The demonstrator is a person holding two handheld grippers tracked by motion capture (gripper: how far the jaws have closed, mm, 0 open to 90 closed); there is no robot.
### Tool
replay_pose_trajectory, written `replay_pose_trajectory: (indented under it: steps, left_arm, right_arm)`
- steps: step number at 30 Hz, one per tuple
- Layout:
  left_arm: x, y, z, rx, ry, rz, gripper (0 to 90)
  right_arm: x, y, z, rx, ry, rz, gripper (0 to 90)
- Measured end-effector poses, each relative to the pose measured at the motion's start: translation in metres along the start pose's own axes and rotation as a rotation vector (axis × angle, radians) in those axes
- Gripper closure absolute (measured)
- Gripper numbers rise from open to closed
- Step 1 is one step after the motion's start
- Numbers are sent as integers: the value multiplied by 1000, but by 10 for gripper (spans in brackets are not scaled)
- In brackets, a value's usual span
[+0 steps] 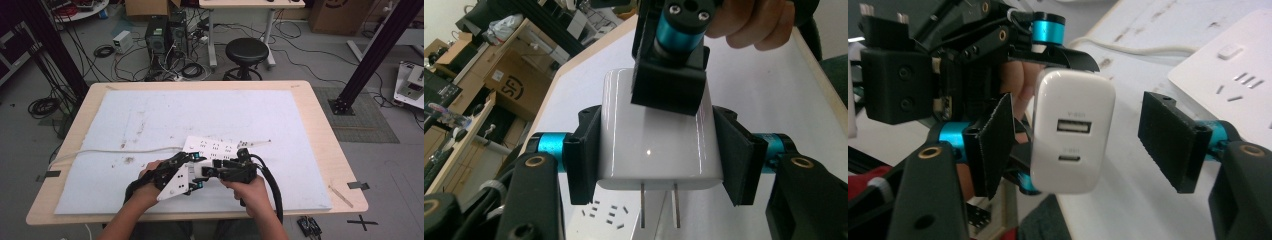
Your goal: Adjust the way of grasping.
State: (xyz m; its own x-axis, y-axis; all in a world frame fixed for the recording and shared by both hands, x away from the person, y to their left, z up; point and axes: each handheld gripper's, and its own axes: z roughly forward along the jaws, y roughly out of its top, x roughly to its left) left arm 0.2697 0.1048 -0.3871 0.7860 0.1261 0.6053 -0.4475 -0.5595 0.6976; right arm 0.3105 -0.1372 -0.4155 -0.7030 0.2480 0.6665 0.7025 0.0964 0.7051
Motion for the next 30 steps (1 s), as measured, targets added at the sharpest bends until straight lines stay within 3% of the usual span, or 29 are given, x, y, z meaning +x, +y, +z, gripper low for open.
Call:
replay_pose_trajectory:
  steps: [4,5,10,14,17,20,24,26,30]
  left_arm:
    - [0,2,1,-9,4,6,425]
    - [0,2,1,-8,6,11,424]
    - [-1,3,3,-7,12,14,424]
    - [-1,2,4,5,15,22,423]
    - [1,0,5,12,12,-22,401]
    - [6,-3,0,17,17,-75,309]
    - [16,-11,-14,5,49,-139,261]
    - [24,-15,-23,5,72,-194,228]
    - [40,-27,-42,44,116,-253,198]
  right_arm:
    - [-1,-1,1,-4,9,5,407]
    - [-1,-1,2,-7,28,-2,477]
    - [-2,0,2,-15,60,0,601]
    - [-3,-1,1,-12,67,25,623]
    - [-4,-1,1,-17,58,25,631]
    - [-5,0,-4,-30,28,27,632]
    - [-6,2,-17,-49,-30,20,632]
    - [-6,3,-24,-68,-60,6,632]
    - [-5,6,-35,-106,-91,-20,632]
